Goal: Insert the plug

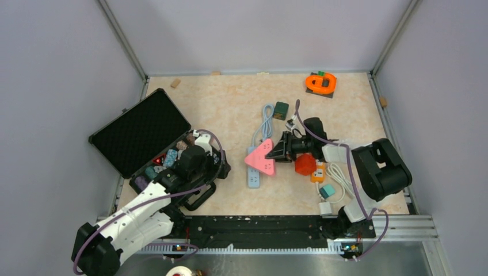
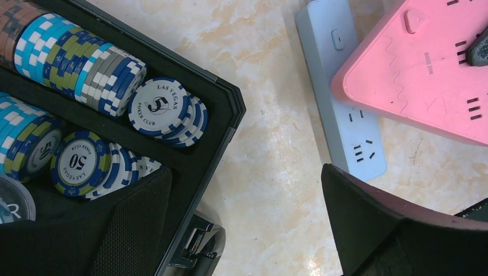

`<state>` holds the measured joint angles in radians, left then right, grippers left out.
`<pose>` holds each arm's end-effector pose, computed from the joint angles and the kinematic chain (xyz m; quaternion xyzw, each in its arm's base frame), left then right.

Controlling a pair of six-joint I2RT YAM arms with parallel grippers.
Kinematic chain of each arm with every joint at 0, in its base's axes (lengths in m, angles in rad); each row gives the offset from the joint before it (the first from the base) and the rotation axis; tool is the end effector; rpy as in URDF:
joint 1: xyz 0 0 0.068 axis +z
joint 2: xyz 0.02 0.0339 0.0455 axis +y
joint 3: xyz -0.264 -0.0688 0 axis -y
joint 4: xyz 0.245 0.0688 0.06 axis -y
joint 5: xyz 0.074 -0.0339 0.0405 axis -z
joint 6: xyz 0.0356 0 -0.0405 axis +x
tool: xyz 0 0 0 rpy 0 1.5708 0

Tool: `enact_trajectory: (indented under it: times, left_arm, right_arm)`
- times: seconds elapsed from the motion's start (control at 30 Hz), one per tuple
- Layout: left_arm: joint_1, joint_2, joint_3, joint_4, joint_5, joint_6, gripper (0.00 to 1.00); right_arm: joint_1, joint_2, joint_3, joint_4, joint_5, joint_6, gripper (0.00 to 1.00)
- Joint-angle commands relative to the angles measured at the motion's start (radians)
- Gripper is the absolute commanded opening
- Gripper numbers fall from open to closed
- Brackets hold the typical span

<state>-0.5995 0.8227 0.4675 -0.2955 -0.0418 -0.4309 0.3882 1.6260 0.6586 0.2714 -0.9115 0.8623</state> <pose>0.1479 -0.0993 0.2117 0.0662 0.8934 -0.2024 0.3955 0.2638 0.1383 0.1480 0.0098 0.8344 0.5459 0.0750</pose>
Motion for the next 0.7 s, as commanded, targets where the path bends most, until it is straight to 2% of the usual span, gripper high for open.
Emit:
enact_trajectory:
  times: [0.0,0.13,0.3,0.37,0.67]
  left_arm:
    - [0.003,-0.019,0.018,0.027,0.006,0.011,0.99]
    - [0.004,-0.018,0.019,0.029,0.011,0.011,0.99]
    - [0.004,-0.014,0.019,0.025,0.007,0.011,0.99]
    - [0.004,-0.014,0.019,0.025,0.004,0.011,0.99]
    - [0.004,-0.014,0.017,0.029,0.005,0.012,0.99]
  right_arm:
    - [0.012,0.006,0.058,-0.104,0.092,-0.094,0.0]
    - [0.011,0.008,0.091,-0.125,0.066,-0.109,0.0]
    - [0.01,-0.034,0.056,0.099,-0.04,0.054,0.0]
    - [0.01,-0.055,0.054,0.133,-0.048,0.081,0.0]
    - [0.01,-0.044,0.096,-0.053,0.025,-0.037,0.0]
